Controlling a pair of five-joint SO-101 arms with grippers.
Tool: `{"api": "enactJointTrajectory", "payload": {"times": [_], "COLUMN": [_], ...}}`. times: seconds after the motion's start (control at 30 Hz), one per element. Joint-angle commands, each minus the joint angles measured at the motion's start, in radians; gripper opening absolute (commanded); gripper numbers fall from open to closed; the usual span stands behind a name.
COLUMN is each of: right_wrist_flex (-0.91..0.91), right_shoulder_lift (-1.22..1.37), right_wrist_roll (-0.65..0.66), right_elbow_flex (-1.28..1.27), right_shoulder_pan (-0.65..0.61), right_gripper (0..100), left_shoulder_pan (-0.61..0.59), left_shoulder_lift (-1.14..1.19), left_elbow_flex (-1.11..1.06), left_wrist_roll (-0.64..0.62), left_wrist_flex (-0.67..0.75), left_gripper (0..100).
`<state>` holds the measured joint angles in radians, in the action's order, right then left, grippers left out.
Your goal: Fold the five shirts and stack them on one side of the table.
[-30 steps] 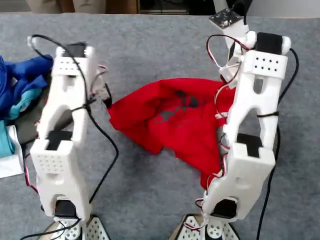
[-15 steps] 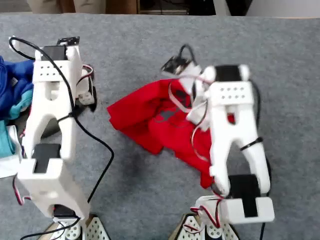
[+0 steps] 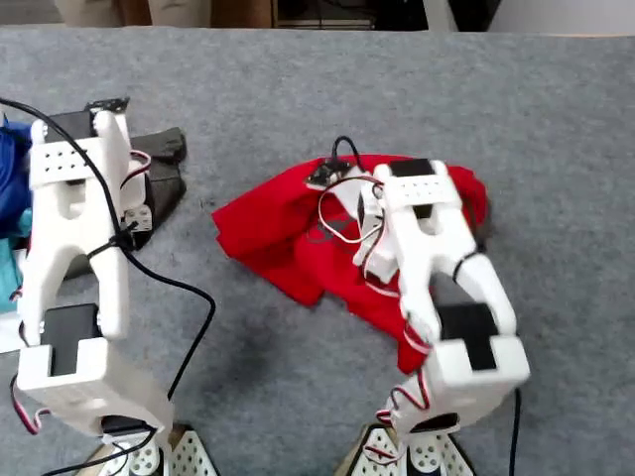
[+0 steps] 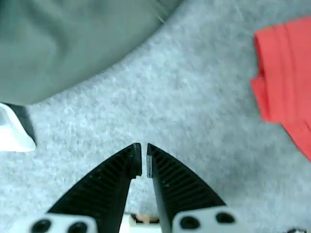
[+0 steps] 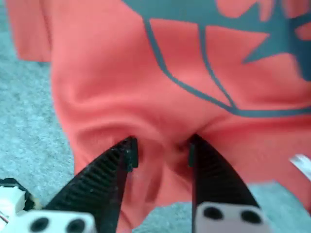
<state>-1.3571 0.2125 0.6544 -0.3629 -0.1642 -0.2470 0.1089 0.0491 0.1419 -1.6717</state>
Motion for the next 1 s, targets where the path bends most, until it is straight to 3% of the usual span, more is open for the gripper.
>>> {"api": "enactJointTrajectory", "payload": {"times": [0.0,0.13,0.37,0.8,0.97], "right_wrist_flex": [-0.017,-0.041,-0.210,-0.427,-0.427], "right_shoulder_lift": [0.065,0.074,0.074,-0.252,-0.363], "right_wrist_roll": [-0.003,-0.005,0.058,0.367,0.423], "right_elbow_flex": [0.018,0.019,0.018,0.005,-0.096], "right_shoulder_pan": [-0.012,-0.010,0.012,0.355,0.407], "right_gripper": [15.7,0.0,0.5,0.5,0.5], "left_shoulder_pan": [-0.034,-0.046,-0.048,-0.130,-0.110], "left_shoulder_lift": [-0.051,-0.045,-0.050,-0.044,-0.044], "left_elbow_flex": [-0.055,-0.100,-0.101,-0.098,-0.097], "left_wrist_roll": [0.005,0.005,0.006,0.071,0.068], "left_wrist_flex": [0.057,0.066,0.066,0.112,0.107], "left_gripper": [3,3,3,4,4]}}
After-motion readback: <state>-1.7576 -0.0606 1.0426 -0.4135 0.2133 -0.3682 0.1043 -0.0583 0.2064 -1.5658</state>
